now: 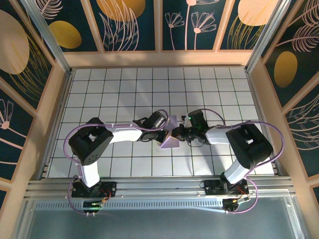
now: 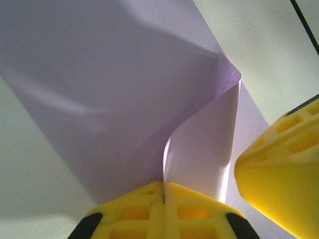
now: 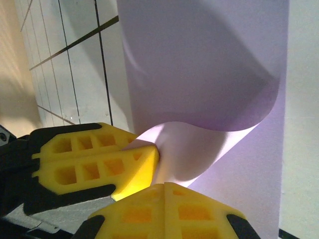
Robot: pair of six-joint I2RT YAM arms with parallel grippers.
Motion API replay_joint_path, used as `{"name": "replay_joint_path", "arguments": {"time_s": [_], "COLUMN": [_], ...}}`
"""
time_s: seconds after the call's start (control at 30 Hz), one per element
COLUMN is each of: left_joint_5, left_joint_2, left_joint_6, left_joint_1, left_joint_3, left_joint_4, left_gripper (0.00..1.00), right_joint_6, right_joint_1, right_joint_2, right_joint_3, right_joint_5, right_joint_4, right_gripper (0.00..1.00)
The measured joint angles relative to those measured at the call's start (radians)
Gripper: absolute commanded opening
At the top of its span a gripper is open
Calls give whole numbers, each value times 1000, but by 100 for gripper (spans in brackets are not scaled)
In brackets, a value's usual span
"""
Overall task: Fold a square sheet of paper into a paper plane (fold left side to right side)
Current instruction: Fold the triangle a second time at the center of the table.
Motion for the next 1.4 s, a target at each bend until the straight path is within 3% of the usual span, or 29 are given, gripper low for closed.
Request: {"name": "replay_joint_path", "arguments": {"time_s": [0.83, 1.03, 1.2, 1.4], "left_joint_5": [4, 3, -6, -54], "left_joint_2": [0, 0, -10, -122], "left_joint_6": [3, 3, 2, -2], "left_joint_1": [0, 0, 0, 8], "left_joint_3": [0, 0, 0, 0], "left_joint_4": [0, 0, -9, -73], "left_gripper": [3, 13, 29, 40], "right_joint_6": [-14, -35, -46, -54], "right_joint_1": [13, 13, 15, 15], "right_joint_2": [73, 79, 80, 80], "right_joint_3": [48, 62, 67, 67], "right_joint_5": [14, 25, 28, 28], "right_joint_4": [-36, -65, -76, -77], "right_gripper": [0, 0, 0, 0]}}
